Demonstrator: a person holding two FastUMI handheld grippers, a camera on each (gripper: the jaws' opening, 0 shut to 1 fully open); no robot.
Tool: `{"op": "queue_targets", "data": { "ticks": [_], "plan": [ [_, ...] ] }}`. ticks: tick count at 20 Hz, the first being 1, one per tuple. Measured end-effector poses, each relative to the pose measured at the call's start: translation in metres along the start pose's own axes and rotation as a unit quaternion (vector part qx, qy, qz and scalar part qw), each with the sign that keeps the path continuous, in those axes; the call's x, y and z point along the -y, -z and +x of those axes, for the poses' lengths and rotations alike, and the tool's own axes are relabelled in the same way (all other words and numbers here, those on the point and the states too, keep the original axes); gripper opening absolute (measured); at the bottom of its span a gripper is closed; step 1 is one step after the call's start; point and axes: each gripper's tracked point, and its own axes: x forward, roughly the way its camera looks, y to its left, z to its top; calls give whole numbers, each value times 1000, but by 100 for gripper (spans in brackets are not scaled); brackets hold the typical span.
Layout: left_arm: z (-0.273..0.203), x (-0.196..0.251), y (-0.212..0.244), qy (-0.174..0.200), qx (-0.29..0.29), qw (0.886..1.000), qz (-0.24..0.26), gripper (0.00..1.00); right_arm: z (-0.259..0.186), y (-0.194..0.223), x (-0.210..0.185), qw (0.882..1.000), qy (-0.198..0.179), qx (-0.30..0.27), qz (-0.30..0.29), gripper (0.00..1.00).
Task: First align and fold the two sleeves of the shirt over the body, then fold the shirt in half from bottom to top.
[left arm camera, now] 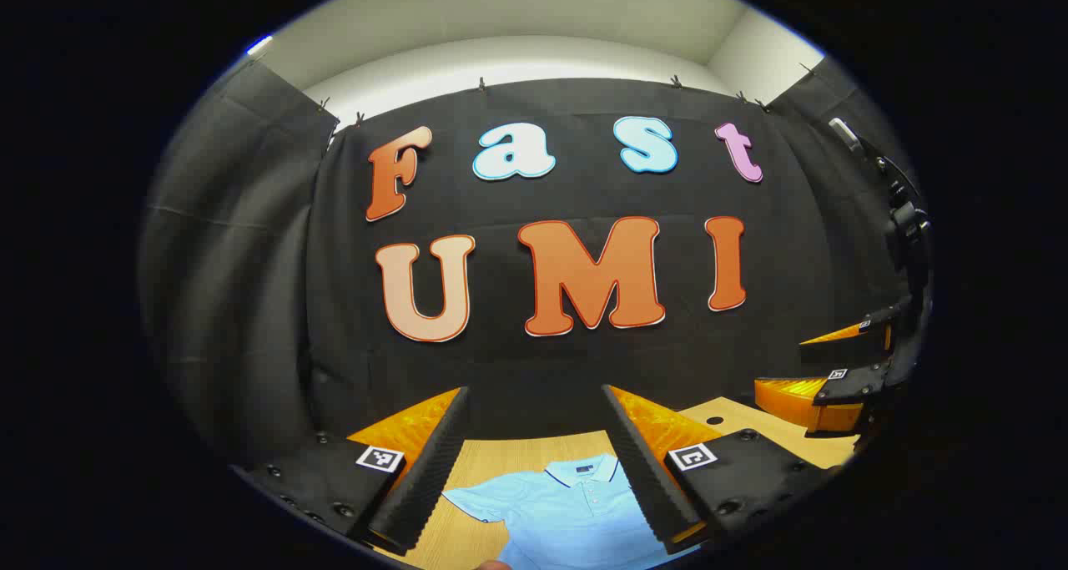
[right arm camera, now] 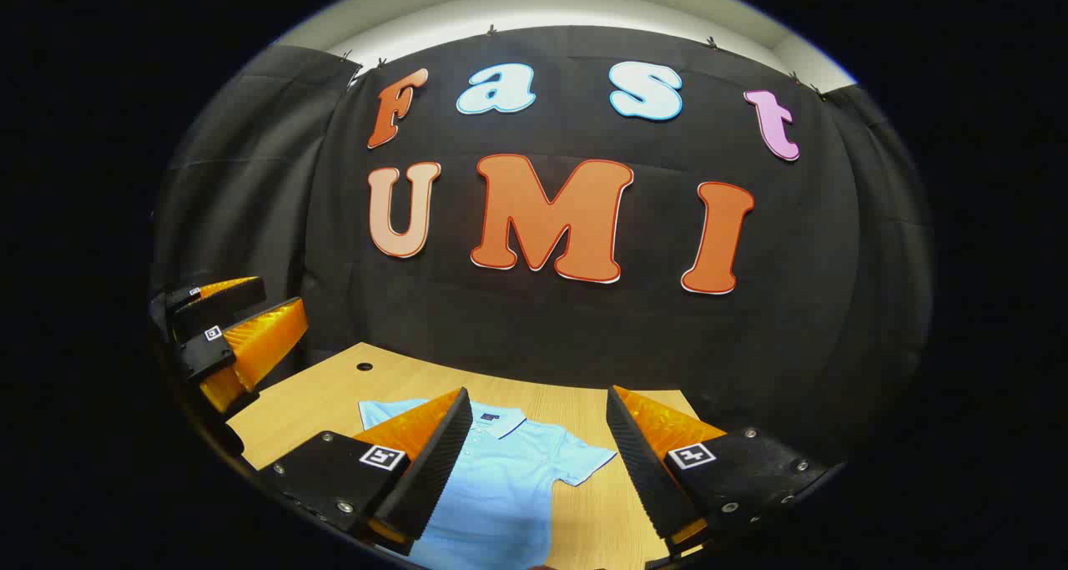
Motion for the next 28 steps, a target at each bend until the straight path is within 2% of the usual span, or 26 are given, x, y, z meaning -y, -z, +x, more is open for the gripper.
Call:
{"op": "queue_targets", "data": {
  "ticks": [7, 11, 14, 19, 24, 26, 28],
  "plan": [
    [2, -7, 4, 11, 4, 1000, -5, 99, 3, 3, -11, 1000, 5, -10, 3, 98],
    [-2, -15, 9, 20, 0, 1000, -12, 99, 5, 12, -17, 999, 18, -30, 9, 99],
    [-4, -24, 9, 33, 4, 999, -12, 99, 7, 17, -16, 998, 41, -43, 8, 99],
    [-6, -36, 20, 56, 1, 998, -13, 99, 23, 41, -9, 993, 65, -100, 19, 98],
    [-1, -45, 17, 32, 9, 999, 2, 99, 57, 75, -1, 984, 42, -166, 52, 97],
    [3, -53, 16, 4, 9, 1000, 10, 99, 75, 92, 9, 980, 39, -189, 57, 98],
    [6, -49, 13, -8, 12, 1000, 11, 99, 94, 109, 23, 975, 42, -213, 57, 98]
  ]
}}
